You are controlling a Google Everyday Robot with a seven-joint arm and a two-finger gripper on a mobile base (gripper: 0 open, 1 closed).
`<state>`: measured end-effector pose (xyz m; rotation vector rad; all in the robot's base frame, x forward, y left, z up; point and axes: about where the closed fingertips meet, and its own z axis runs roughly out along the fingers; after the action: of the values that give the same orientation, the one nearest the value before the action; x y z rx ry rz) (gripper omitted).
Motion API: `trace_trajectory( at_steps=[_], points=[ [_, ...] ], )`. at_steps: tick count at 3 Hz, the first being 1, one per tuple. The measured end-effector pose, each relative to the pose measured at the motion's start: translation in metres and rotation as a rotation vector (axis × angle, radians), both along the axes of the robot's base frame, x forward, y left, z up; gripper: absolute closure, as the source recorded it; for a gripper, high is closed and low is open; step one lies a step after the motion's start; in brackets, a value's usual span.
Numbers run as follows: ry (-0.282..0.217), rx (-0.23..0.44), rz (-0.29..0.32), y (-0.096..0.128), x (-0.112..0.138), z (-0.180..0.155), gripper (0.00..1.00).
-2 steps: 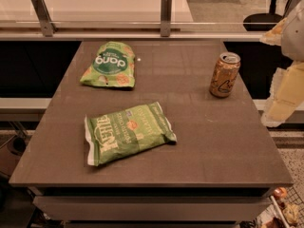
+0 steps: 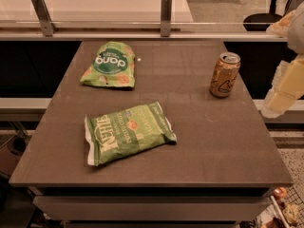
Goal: Pick orange can
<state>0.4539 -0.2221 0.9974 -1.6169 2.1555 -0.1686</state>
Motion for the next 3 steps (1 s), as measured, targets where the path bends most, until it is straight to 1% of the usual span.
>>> trace_trajectory(
  at_steps=[1, 2, 3],
  points=[
    [-0.069, 0.076, -0.062, -0.018, 0.016, 0.002, 0.0],
    [-0.139, 0.186, -0.142, -0.032, 0.029, -0.001, 0.0],
    [-0.188, 0.299, -0.218, -0.046, 0.045, -0.011, 0.0]
  ],
)
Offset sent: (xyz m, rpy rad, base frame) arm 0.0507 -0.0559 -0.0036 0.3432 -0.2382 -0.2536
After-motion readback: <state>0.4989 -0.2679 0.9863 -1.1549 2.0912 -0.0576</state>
